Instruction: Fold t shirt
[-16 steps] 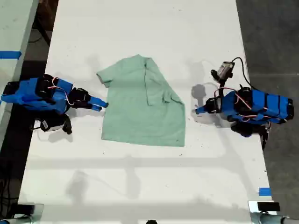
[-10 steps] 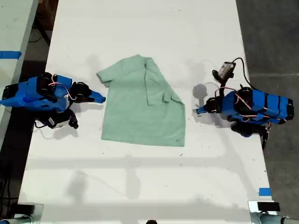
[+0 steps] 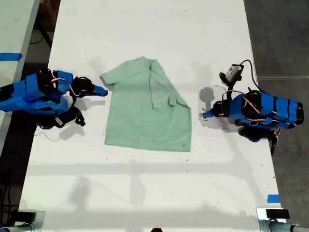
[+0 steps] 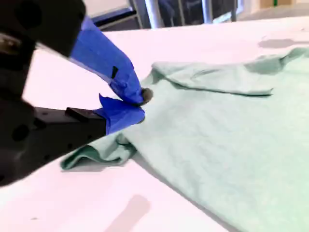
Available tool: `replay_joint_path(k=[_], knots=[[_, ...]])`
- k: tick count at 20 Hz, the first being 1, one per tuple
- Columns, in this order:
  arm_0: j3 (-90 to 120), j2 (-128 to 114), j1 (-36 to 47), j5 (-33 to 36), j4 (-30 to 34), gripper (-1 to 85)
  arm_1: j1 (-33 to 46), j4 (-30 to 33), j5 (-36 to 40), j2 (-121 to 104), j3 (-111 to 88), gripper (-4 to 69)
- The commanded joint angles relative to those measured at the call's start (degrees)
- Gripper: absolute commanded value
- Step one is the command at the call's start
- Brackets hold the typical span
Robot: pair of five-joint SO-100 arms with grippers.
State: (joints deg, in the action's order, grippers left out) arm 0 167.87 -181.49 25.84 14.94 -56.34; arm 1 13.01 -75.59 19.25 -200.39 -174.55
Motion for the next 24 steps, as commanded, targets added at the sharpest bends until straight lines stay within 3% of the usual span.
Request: replay_joint_path(k=[1,6,12,14,16,21,24], knots=[[-20.21,35.68,9.32,9.58,0.53,15.9,0.62,0.00,-0.18,-0.62,-2.37,0.3],[-35.24,57.92,28.56,24.52,-0.53,16.4,0.53,0.00,0.09,-0.62,-2.37,0.3],[-36.30,67.76,33.93,25.40,2.99,15.5,0.35,0.18,0.26,-0.62,-2.29,0.3],[-38.58,74.79,34.63,25.58,4.75,12.9,0.35,0.18,0.26,-0.62,-2.29,0.3],[-41.92,80.42,35.24,25.22,4.48,-0.1,0.35,0.18,0.26,-0.62,-2.29,0.3],[-46.67,69.70,31.55,23.03,-2.20,-0.1,0.35,0.18,0.26,-0.62,-2.29,0.3],[-52.47,62.40,22.41,17.05,-7.03,-0.1,0.35,0.18,0.26,-0.62,-2.29,0.3]])
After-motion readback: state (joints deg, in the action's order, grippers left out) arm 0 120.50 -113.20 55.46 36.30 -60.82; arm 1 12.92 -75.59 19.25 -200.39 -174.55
